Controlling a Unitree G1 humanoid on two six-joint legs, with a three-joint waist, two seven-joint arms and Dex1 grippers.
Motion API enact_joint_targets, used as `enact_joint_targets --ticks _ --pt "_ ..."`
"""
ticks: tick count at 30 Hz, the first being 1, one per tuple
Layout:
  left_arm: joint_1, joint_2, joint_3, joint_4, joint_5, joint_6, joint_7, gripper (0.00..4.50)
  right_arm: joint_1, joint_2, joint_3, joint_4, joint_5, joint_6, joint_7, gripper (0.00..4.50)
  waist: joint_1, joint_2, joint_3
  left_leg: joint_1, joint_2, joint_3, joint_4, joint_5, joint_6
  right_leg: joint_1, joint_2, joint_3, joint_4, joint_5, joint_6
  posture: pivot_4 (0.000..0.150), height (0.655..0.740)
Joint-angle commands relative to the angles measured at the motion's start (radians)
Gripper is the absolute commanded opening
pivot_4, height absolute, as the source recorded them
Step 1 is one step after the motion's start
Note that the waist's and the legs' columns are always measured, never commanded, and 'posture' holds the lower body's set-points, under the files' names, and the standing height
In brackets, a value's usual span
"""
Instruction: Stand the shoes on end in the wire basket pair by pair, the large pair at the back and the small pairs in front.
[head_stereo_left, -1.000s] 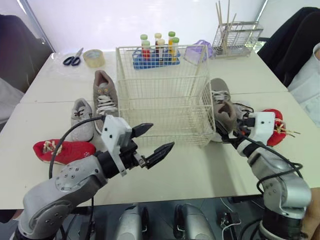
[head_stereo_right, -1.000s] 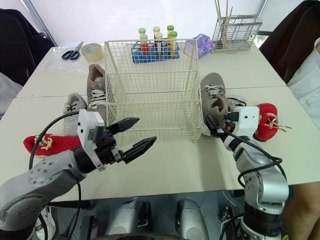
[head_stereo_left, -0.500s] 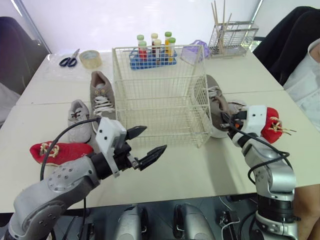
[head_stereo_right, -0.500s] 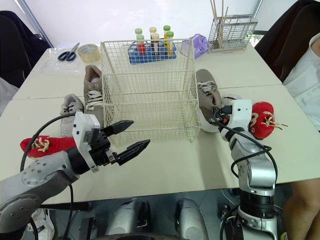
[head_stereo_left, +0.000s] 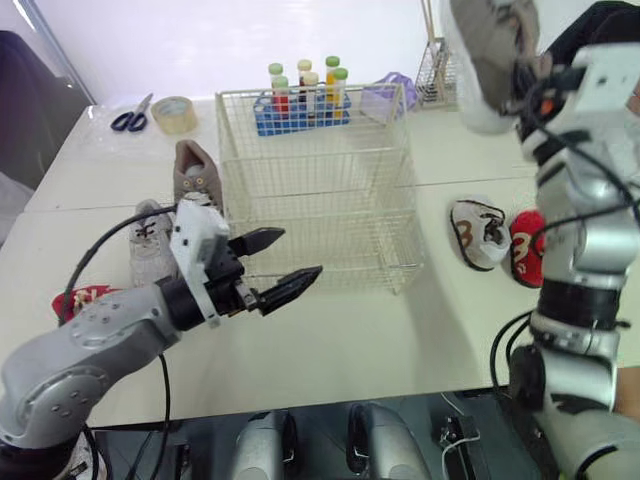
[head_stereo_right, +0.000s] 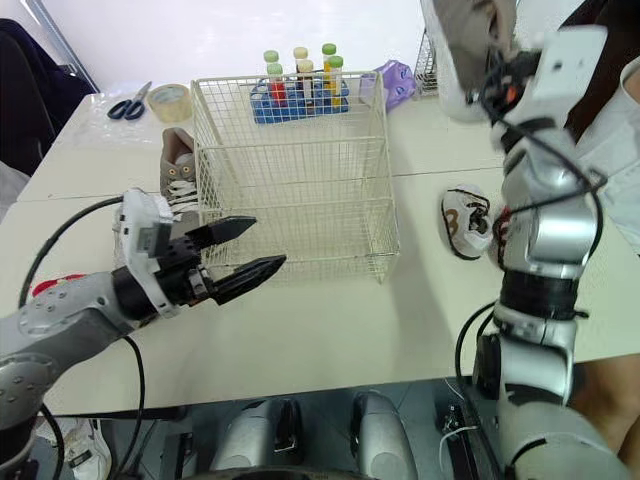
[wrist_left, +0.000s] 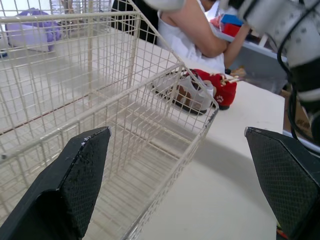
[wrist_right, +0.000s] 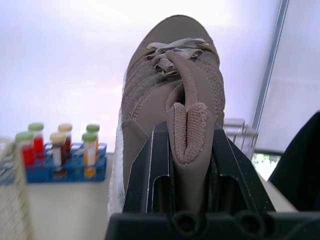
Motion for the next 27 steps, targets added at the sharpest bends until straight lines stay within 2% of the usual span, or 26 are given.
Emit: enact_joint_targets --ticks 1,6,11,14,16,20,22,24,27 --pt "-0.014 0.034 0.089 0.003 -0.094 -0.010 0.023 4.50 -0.194 -0.080 0.019 0.095 0.031 -0.164 0.170 0.21 -0.001 0.000 0.000 0.000 0.000 0.000 0.000 0.000 0.000 0.000 0.000 0.000 0.000 0.000 0.000 0.150 0.7400" --pt "0.005 0.134 0.256 0.036 -0.298 -0.016 0.082 4.50 -0.496 -0.151 0.100 0.333 0.159 -0.180 0.678 0.21 -0.008 0.001 0.003 0.000 0.001 0.001 -0.002 0.000 0.000 -0.001 0.001 0.001 0.000 0.000 0.000 0.150 0.7400" --pt "0.133 0.197 0.477 0.064 -0.445 0.003 0.086 4.50 -0.593 -0.181 0.172 0.396 0.245 -0.105 1.059 0.21 -0.004 0.001 0.003 0.001 0.002 0.001 -0.001 0.000 0.000 0.000 0.000 0.001 -0.001 0.000 0.000 0.150 0.7400" --pt "0.240 0.177 0.659 0.098 -0.642 -0.018 0.095 4.50 -0.610 -0.208 0.239 0.371 0.248 -0.104 1.263 0.21 0.002 0.000 0.003 0.000 0.001 0.001 0.000 -0.002 0.003 0.000 -0.003 0.000 -0.001 0.000 0.000 0.150 0.7400" --pt "0.374 0.135 0.830 0.125 -0.726 0.027 0.000 4.50 -0.656 -0.208 0.252 0.426 0.229 -0.172 1.332 0.21 -0.002 0.000 0.003 0.000 0.000 0.001 0.001 -0.002 0.003 0.000 -0.005 0.000 -0.002 0.000 0.000 0.150 0.7400" --pt "0.584 0.117 1.103 0.245 -0.738 0.123 -0.130 4.50 -0.711 -0.233 0.325 0.499 0.252 -0.270 1.385 0.21 -0.004 -0.001 0.005 0.000 -0.001 0.003 0.000 -0.002 0.003 -0.001 -0.005 -0.001 -0.002 0.000 0.000 0.150 0.7400" --pt "0.629 0.129 1.165 0.306 -0.738 0.136 -0.160 4.50 -0.715 -0.257 0.380 0.494 0.300 -0.288 1.385 0.21 -0.005 -0.001 0.005 0.000 0.000 0.003 0.000 -0.002 0.002 -0.001 -0.004 -0.001 -0.002 -0.001 0.000 0.150 0.7400" --pt "0.569 0.182 1.175 0.416 -0.738 0.121 -0.183 4.50 -0.691 -0.294 0.447 0.439 0.383 -0.295 1.385 0.21 0.000 -0.001 0.005 0.000 0.000 0.003 0.000 -0.003 0.002 -0.001 -0.004 -0.001 -0.002 -0.002 -0.003 0.150 0.7400" --pt "0.494 0.251 1.092 0.440 -0.739 0.141 -0.210 4.50 -0.649 -0.337 0.509 0.352 0.479 -0.299 1.385 0.21 0.001 -0.001 0.005 0.000 0.000 0.001 0.000 -0.004 -0.003 -0.001 -0.005 -0.001 -0.002 -0.003 -0.004 0.150 0.7400"
